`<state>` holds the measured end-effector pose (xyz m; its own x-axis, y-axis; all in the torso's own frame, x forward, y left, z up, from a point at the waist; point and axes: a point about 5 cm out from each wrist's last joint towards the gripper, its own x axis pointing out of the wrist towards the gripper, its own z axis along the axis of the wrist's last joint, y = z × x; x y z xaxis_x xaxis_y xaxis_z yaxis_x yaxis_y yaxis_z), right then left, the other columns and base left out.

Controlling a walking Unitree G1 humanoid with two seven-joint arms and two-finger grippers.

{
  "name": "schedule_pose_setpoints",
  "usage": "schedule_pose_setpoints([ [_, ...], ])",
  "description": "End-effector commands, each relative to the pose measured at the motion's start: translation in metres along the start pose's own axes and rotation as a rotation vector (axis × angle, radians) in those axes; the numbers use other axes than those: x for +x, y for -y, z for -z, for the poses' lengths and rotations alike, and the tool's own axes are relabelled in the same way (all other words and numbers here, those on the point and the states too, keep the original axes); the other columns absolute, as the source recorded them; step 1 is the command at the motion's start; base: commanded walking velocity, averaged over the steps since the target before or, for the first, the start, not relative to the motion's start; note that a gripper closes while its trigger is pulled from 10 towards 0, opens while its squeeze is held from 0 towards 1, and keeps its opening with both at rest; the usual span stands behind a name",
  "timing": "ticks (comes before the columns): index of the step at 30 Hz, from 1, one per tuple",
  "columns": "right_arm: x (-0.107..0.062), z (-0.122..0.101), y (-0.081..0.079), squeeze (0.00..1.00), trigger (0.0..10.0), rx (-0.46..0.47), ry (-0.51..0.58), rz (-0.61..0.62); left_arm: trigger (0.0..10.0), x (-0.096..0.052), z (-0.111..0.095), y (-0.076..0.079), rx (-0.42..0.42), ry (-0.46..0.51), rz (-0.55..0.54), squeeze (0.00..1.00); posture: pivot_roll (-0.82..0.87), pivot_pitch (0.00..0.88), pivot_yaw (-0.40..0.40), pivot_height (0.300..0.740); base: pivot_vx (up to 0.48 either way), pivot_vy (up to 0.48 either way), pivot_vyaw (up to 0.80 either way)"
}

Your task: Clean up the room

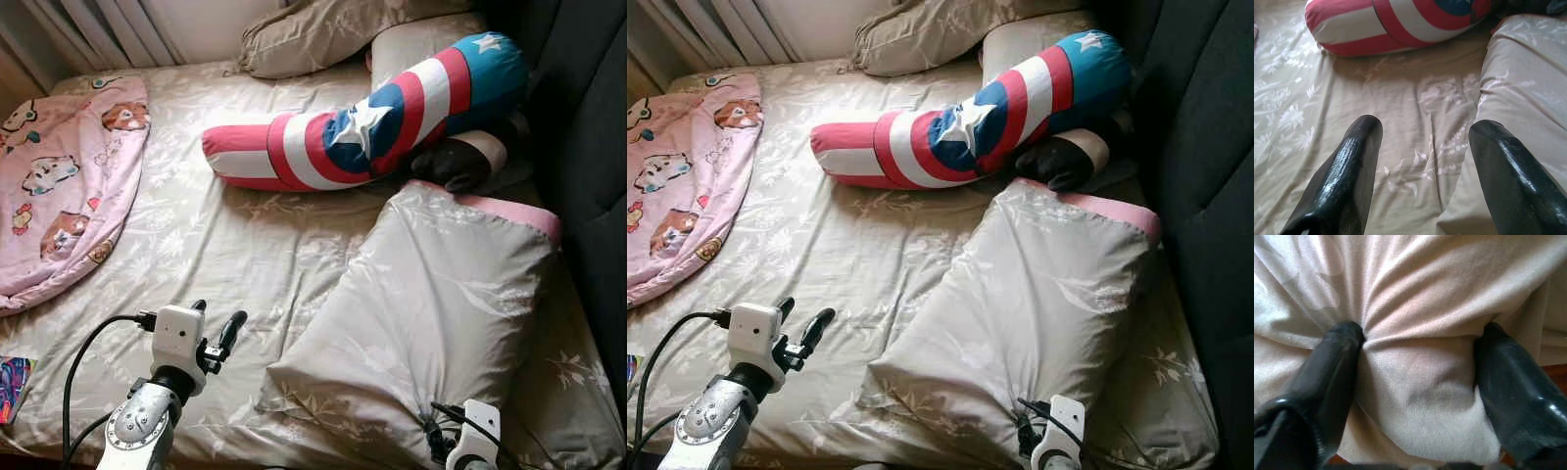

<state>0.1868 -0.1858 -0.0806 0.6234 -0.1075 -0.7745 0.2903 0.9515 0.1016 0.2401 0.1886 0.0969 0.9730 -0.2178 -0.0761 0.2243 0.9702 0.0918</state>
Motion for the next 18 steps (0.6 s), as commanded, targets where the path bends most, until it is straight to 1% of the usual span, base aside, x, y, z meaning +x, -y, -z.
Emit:
schedule_pose_setpoints([
  [1, -0.0125, 0.0538, -0.0042, 0.00, 0.0, -0.015, -0.209, -0.015, 10.0, -0.0029, -0.0006, -0.0037, -0.006, -0.016, -0.015, 0.00, 0.24, 0.261, 0.147, 0.740, 0.000, 0.000, 0.00],
  [3, -0.0125, 0.0538, -0.0045, 0.00, 0.0, -0.014, -0.208, -0.017, 10.0, -0.0029, -0.0010, -0.0038, -0.006, -0.016, -0.016, 0.00, 0.24, 0.261, 0.147, 0.740, 0.000, 0.000, 0.00],
  [6, -0.0134, 0.0563, -0.0048, 0.00, 0.0, -0.042, -0.219, -0.031, 10.0, -0.0035, -0.0008, -0.0046, -0.007, -0.022, -0.018, 0.00, 0.23, 0.247, 0.140, 0.740, 0.000, 0.000, 0.00],
  [11, -0.0139, 0.0574, -0.0015, 0.00, 0.0, -0.051, -0.225, -0.025, 10.0, -0.0021, 0.0015, -0.0066, -0.003, -0.034, -0.025, 0.00, 0.22, 0.229, 0.129, 0.740, 0.000, 0.000, 0.00],
  [13, -0.0145, 0.0589, -0.0013, 0.00, 0.0, -0.069, -0.232, -0.027, 10.0, -0.0011, 0.0027, -0.0071, -0.015, -0.032, -0.041, 0.00, 0.22, 0.223, 0.123, 0.740, 0.000, 0.000, 0.00],
  [18, -0.0136, 0.0567, -0.0035, 0.00, 0.0, -0.080, -0.227, -0.042, 10.0, 0.0039, 0.0030, -0.0030, -0.028, -0.024, -0.040, 0.00, 0.20, 0.211, 0.106, 0.740, 0.000, 0.000, 0.00],
])
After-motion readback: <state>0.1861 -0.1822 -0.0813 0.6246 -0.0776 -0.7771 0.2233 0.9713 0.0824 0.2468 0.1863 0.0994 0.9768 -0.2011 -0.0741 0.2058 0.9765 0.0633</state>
